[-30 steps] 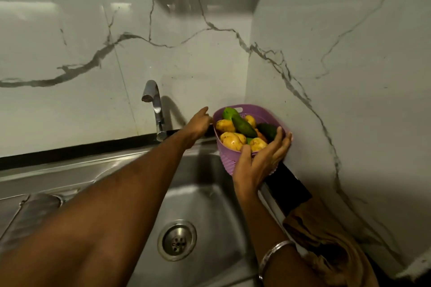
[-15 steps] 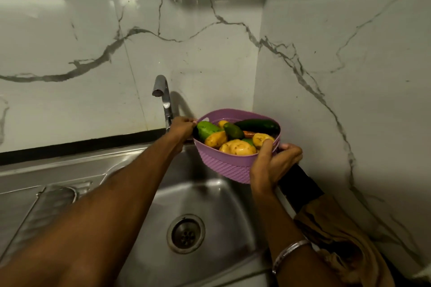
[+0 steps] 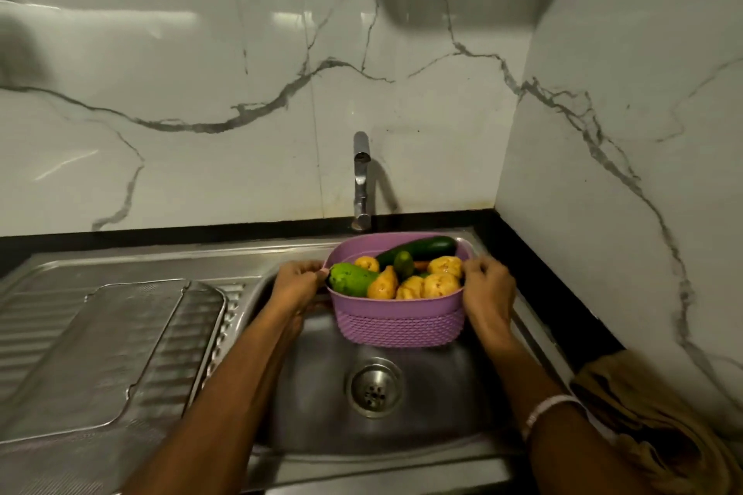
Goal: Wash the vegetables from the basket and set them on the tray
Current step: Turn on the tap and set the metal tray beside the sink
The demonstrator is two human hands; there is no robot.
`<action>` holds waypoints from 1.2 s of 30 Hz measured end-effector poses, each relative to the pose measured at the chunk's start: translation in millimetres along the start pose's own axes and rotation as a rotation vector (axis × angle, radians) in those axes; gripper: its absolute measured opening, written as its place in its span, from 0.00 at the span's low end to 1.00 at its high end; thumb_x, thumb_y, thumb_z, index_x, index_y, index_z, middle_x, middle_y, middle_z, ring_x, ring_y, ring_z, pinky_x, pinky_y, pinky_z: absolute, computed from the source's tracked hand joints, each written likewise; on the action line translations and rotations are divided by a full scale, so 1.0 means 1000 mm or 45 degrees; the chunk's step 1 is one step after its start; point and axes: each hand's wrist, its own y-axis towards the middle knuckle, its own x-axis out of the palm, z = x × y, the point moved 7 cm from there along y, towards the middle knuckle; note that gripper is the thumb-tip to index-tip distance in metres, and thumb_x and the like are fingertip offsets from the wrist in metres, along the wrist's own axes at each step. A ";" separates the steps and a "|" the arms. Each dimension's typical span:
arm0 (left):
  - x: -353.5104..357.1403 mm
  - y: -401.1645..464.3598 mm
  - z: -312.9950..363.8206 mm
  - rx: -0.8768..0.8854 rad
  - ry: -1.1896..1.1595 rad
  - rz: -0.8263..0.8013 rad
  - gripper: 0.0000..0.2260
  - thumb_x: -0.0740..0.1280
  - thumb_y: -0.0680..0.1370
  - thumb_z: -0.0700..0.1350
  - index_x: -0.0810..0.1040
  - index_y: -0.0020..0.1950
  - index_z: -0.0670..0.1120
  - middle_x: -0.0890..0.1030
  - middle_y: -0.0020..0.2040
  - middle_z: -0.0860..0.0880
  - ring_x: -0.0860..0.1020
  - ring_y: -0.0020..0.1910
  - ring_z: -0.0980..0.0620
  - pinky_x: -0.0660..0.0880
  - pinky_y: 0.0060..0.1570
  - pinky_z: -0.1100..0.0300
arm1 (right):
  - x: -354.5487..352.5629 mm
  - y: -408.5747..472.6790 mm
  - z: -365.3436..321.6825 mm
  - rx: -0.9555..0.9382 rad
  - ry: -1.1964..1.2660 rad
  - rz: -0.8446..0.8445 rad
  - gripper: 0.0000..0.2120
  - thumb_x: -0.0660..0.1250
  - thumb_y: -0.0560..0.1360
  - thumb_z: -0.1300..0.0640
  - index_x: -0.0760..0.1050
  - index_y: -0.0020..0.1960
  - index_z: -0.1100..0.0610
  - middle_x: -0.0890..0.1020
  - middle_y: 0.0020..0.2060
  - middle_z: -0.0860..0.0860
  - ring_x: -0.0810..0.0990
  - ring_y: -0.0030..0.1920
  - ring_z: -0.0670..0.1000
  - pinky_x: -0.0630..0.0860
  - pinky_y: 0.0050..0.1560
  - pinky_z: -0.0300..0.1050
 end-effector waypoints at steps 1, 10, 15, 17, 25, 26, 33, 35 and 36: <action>-0.008 -0.002 -0.011 -0.019 -0.033 0.029 0.10 0.61 0.83 0.34 0.82 0.53 0.40 0.84 0.43 0.39 0.83 0.38 0.43 0.83 0.41 0.47 | 0.014 0.000 0.001 0.002 -0.116 -0.082 0.12 0.63 0.81 0.56 0.79 0.42 0.57 0.82 0.43 0.56 0.81 0.46 0.57 0.73 0.44 0.46; -0.048 0.033 -0.085 -0.158 0.098 0.305 0.10 0.68 0.71 0.29 0.85 0.45 0.41 0.84 0.38 0.39 0.80 0.36 0.45 0.81 0.44 0.42 | 0.083 -0.008 0.027 0.092 -0.807 -0.520 0.16 0.69 0.79 0.55 0.79 0.62 0.62 0.81 0.61 0.61 0.80 0.62 0.61 0.77 0.57 0.50; -0.054 0.052 -0.122 -0.214 0.123 0.302 0.10 0.69 0.71 0.27 0.84 0.44 0.40 0.84 0.39 0.37 0.83 0.40 0.39 0.81 0.46 0.33 | 0.094 -0.001 0.049 0.167 -0.759 -0.541 0.14 0.73 0.76 0.57 0.80 0.59 0.63 0.83 0.58 0.61 0.82 0.58 0.61 0.80 0.54 0.50; -0.053 0.052 -0.121 -0.229 0.102 0.309 0.10 0.70 0.71 0.27 0.83 0.44 0.40 0.84 0.42 0.36 0.84 0.43 0.36 0.81 0.47 0.32 | 0.089 -0.001 0.049 0.154 -0.781 -0.551 0.14 0.72 0.75 0.56 0.80 0.57 0.62 0.83 0.57 0.60 0.82 0.57 0.61 0.80 0.52 0.50; -0.030 0.021 -0.103 -0.331 0.088 0.119 0.14 0.61 0.80 0.31 0.82 0.53 0.46 0.81 0.33 0.44 0.78 0.26 0.50 0.77 0.23 0.59 | 0.066 -0.011 -0.149 -0.431 0.130 -0.303 0.20 0.66 0.80 0.40 0.83 0.60 0.55 0.86 0.52 0.50 0.82 0.44 0.45 0.79 0.44 0.42; -0.027 0.019 -0.103 -0.339 0.111 0.070 0.14 0.59 0.81 0.34 0.81 0.54 0.49 0.82 0.38 0.44 0.79 0.30 0.48 0.79 0.24 0.57 | 0.064 -0.016 -0.179 -0.486 0.186 -0.280 0.23 0.67 0.79 0.39 0.83 0.59 0.57 0.86 0.52 0.52 0.81 0.43 0.44 0.78 0.44 0.42; -0.026 0.013 -0.096 -0.284 0.139 0.052 0.16 0.56 0.83 0.34 0.78 0.54 0.52 0.82 0.44 0.43 0.80 0.35 0.45 0.78 0.20 0.55 | 0.082 -0.003 -0.227 -0.659 -0.090 -0.118 0.12 0.71 0.79 0.50 0.82 0.42 0.57 0.82 0.34 0.50 0.81 0.35 0.48 0.70 0.33 0.38; -0.026 0.012 -0.095 -0.279 0.136 0.049 0.16 0.56 0.83 0.34 0.78 0.50 0.52 0.82 0.41 0.45 0.81 0.34 0.45 0.78 0.21 0.55 | 0.084 0.002 -0.226 -0.709 -0.161 -0.130 0.12 0.70 0.79 0.51 0.82 0.42 0.58 0.81 0.33 0.51 0.79 0.34 0.47 0.66 0.31 0.35; -0.027 0.011 -0.094 -0.274 0.138 0.049 0.17 0.56 0.83 0.34 0.78 0.48 0.53 0.82 0.41 0.45 0.81 0.34 0.45 0.79 0.21 0.54 | 0.084 0.004 -0.225 -0.715 -0.175 -0.133 0.13 0.70 0.80 0.51 0.82 0.42 0.58 0.81 0.34 0.51 0.79 0.33 0.47 0.64 0.30 0.33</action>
